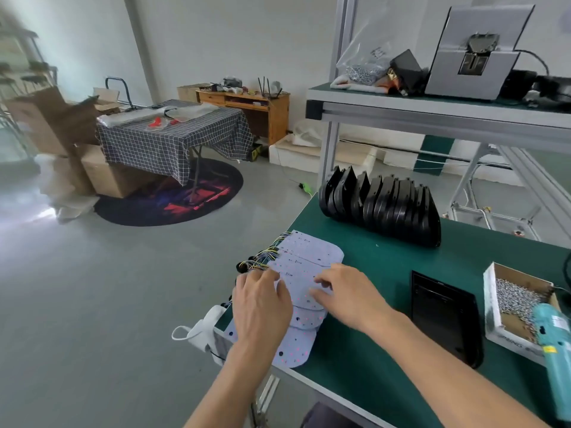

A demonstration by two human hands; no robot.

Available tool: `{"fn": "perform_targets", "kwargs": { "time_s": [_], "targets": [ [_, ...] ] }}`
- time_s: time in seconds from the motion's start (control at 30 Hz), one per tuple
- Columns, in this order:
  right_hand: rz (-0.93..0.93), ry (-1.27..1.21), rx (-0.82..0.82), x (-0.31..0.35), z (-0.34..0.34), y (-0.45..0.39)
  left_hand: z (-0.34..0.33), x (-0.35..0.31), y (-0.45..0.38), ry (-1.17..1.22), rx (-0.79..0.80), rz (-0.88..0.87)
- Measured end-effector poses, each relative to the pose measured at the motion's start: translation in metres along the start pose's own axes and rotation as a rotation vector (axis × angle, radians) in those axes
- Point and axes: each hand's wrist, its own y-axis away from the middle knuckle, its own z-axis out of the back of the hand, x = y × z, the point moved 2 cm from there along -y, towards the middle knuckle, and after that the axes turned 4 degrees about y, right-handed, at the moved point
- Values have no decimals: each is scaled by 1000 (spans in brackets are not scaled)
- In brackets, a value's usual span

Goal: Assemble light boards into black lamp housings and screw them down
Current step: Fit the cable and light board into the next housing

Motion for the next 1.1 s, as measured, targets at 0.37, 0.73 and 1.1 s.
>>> {"fn": "perform_targets", "kwargs": {
  "time_s": [0.37, 0.73, 1.1],
  "targets": [
    [-135, 88, 96, 39, -45, -95, -2, 36, 12, -142, 23, -20],
    [-122, -294, 122, 38, -30, -106, -3, 48, 12, 66, -30, 53],
    [91, -921, -146, 72, 31, -126, 40, 76, -59, 276, -129, 283]
  ]
}}
